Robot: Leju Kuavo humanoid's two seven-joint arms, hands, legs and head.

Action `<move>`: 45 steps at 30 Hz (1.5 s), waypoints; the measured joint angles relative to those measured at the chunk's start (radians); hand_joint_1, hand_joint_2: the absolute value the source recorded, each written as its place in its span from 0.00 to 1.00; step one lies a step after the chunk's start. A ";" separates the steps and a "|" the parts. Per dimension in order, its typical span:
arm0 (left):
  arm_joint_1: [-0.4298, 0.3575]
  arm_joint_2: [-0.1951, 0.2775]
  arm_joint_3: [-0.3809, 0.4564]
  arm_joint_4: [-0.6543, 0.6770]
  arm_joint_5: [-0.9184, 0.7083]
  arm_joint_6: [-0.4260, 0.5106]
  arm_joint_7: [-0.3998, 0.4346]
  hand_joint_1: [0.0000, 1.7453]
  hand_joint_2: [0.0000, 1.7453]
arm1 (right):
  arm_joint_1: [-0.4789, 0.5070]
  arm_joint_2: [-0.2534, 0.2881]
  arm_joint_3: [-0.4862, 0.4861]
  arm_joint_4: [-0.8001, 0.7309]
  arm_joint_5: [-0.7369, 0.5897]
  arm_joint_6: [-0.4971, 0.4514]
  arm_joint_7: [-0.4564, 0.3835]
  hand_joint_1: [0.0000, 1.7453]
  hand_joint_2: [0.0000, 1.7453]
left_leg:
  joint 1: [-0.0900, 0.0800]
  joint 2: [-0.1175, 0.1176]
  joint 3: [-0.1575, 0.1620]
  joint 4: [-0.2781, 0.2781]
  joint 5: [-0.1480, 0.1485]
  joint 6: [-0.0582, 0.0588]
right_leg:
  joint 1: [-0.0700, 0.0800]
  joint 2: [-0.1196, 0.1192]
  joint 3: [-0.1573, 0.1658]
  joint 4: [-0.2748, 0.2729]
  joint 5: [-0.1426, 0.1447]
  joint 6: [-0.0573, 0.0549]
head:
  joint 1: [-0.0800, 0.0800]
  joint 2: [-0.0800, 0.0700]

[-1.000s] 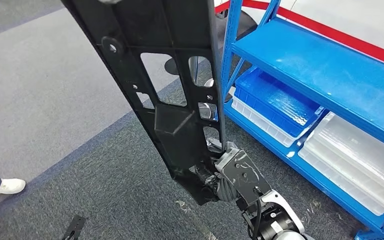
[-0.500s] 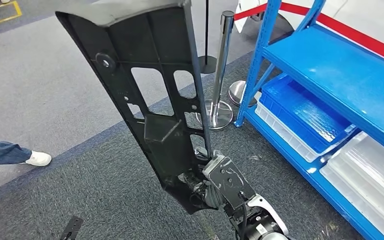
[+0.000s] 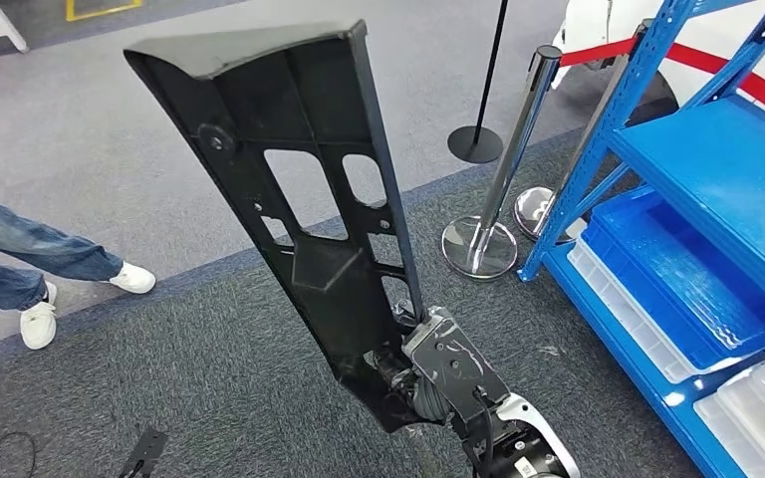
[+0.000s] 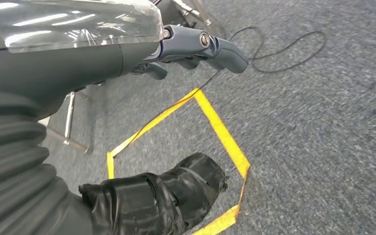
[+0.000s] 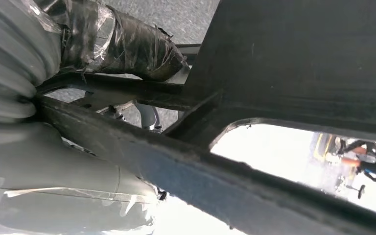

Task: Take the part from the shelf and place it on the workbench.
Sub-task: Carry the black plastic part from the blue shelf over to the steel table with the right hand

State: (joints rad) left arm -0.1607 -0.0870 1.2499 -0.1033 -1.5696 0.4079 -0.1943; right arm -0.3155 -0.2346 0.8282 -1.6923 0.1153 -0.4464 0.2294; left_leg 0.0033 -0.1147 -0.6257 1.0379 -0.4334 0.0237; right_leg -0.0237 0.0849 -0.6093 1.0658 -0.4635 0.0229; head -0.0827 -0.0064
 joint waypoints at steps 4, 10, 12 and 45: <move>0.001 -0.007 -0.003 0.001 0.000 -0.004 0.003 0.00 1.00 | 0.001 -0.006 0.000 -0.012 0.010 0.004 -0.001 1.00 1.00 | 0.008 -0.015 -0.020 0.008 -0.001 -0.025 | 0.003 -0.028 0.011 -0.020 0.001 -0.018 | -0.001 0.000; -0.007 -0.013 -0.011 0.002 0.000 -0.009 0.006 0.00 1.00 | 0.006 -0.010 -0.002 -0.030 0.025 0.013 -0.006 1.00 1.00 | 0.012 0.105 -0.150 0.256 -0.094 -0.046 | 0.005 -0.115 0.033 -0.031 -0.008 -0.033 | -0.015 0.000; -0.005 -0.014 -0.012 0.002 0.000 -0.010 0.008 0.00 1.00 | 0.008 -0.011 -0.003 -0.033 0.031 0.010 -0.007 1.00 1.00 | 0.014 0.119 -0.110 0.177 -0.040 -0.047 | 0.005 -0.141 0.042 -0.031 -0.015 -0.029 | -0.015 0.000; -0.001 -0.018 -0.047 0.003 -0.001 -0.012 0.024 0.00 1.00 | 0.046 -0.012 -0.024 -0.077 0.072 -0.043 -0.029 1.00 1.00 | -0.001 0.170 -0.031 0.032 0.010 -0.028 | 0.021 -0.174 0.056 -0.037 -0.028 -0.027 | -0.011 0.000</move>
State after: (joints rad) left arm -0.1620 -0.1050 1.2028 -0.1007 -1.5702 0.3957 -0.1706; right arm -0.2696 -0.2464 0.8038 -1.7695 0.1871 -0.4898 0.1999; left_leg 0.0026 0.0555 -0.6563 1.0704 -0.4233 -0.0047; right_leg -0.0024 -0.0894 -0.5533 1.0291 -0.4910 -0.0043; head -0.0935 -0.0064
